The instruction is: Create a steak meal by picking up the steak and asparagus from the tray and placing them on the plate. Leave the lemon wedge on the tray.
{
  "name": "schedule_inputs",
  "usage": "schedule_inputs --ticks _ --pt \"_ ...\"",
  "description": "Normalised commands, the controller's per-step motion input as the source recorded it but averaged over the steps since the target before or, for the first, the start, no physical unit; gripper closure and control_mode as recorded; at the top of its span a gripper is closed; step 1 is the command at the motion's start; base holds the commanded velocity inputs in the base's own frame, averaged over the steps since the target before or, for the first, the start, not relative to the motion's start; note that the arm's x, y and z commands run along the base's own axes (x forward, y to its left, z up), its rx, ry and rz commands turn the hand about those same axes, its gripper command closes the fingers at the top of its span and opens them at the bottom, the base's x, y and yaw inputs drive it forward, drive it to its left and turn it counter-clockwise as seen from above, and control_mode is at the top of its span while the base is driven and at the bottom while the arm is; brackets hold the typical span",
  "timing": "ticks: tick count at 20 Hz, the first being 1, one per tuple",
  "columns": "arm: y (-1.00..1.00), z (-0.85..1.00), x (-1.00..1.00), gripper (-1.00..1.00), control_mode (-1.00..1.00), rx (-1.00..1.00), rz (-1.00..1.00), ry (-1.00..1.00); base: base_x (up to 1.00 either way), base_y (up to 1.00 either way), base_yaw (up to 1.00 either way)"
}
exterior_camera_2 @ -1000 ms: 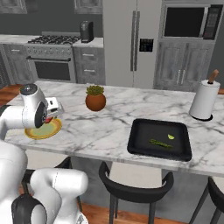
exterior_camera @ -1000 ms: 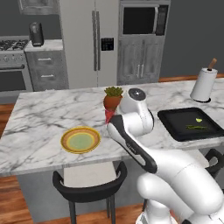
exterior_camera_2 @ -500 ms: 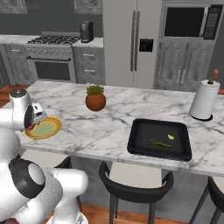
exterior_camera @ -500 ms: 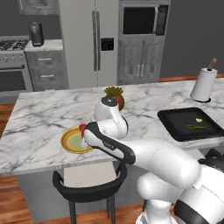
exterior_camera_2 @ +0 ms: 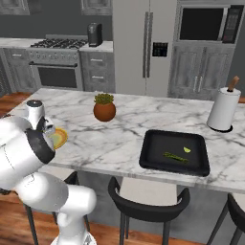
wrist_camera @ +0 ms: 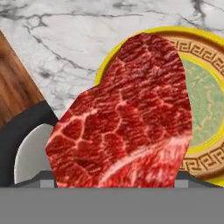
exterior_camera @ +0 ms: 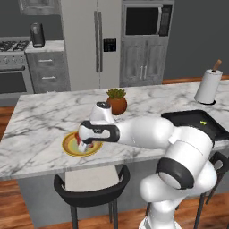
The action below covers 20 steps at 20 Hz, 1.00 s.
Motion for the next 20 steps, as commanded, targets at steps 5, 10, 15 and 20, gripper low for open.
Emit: schedule_inputs --ticks 5,10,15,20 --pt "0.35 -0.32 0.52 1.0 -1.0 0.0 0.02 0.11 0.0 0.0 0.0" --pt "0.21 -0.42 0.47 1.0 -1.0 0.0 0.01 0.09 0.0 0.0 0.0" --pt "0.16 -0.39 0.43 1.0 -1.0 0.0 0.02 0.06 0.0 0.0 0.0" --pt "0.16 -0.17 0.16 -1.0 -1.0 -0.02 0.03 0.01 0.0 0.0 0.0"
